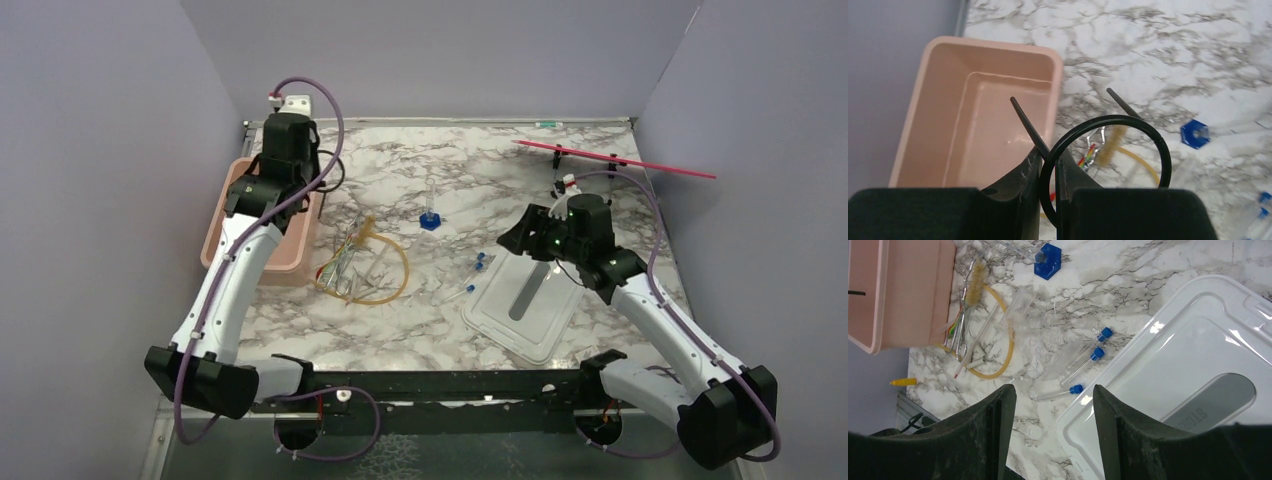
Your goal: Organize the chemistry lab equipment
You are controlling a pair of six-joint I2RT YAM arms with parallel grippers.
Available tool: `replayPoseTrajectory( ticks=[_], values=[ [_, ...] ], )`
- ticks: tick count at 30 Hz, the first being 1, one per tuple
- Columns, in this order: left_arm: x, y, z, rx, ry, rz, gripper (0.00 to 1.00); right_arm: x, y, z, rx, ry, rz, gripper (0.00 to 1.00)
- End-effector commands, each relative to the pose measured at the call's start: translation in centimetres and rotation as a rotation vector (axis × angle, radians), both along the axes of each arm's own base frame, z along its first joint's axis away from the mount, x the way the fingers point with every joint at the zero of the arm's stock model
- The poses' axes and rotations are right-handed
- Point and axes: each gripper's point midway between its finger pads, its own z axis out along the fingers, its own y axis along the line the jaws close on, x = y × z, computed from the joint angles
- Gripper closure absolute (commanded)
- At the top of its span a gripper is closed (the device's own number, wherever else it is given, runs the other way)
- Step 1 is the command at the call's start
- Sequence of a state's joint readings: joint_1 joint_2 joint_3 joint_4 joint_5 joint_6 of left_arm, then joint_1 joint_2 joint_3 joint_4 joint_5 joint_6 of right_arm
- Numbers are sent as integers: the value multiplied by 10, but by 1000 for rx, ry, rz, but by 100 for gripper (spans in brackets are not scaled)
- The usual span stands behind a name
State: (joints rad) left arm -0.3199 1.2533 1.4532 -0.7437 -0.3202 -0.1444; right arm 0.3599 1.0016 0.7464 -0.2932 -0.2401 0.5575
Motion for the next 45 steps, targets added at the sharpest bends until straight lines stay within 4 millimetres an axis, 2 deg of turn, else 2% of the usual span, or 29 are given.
replayPoseTrajectory(
  ticks=[1, 5, 8, 14, 18, 22, 26, 31, 37, 41, 43, 45],
  values=[
    [17, 67, 23, -17, -79, 226, 100, 3, 1, -4, -16, -1, 8, 37],
    [23, 120, 5, -137, -67, 360, 100, 3, 8, -16, -9, 42, 41, 37],
    [27, 145, -8, -219, -61, 402, 100, 3, 11, -21, -8, 58, 53, 37],
    [42, 160, -57, -395, 29, 418, 100, 2, 11, -28, -6, 65, 55, 37],
    [52, 158, -93, -493, 91, 418, 100, 0, 10, -36, -7, 78, 52, 37],
    [60, 166, -118, -509, 120, 474, 100, 0, 10, -43, -13, 89, 50, 37],
    [63, 184, -139, -498, 127, 601, 100, 0, 9, -47, -19, 88, 47, 37],
    [58, 210, -155, -482, 82, 801, 100, 1, 6, -50, -29, 91, 33, 37],
    [59, 220, -175, -513, 71, 917, 100, 2, 7, -49, -36, 80, 48, 37],
    [62, 229, -178, -515, 51, 985, 99, 1, 7, -49, -41, 77, 54, 37],
    [62, 233, -176, -510, 35, 1009, 92, 1, 7, -49, -42, 79, 53, 37],
    [64, 236, -170, -502, 20, 1015, 75, 1, 6, -50, -44, 84, 52, 37]
  ],
)
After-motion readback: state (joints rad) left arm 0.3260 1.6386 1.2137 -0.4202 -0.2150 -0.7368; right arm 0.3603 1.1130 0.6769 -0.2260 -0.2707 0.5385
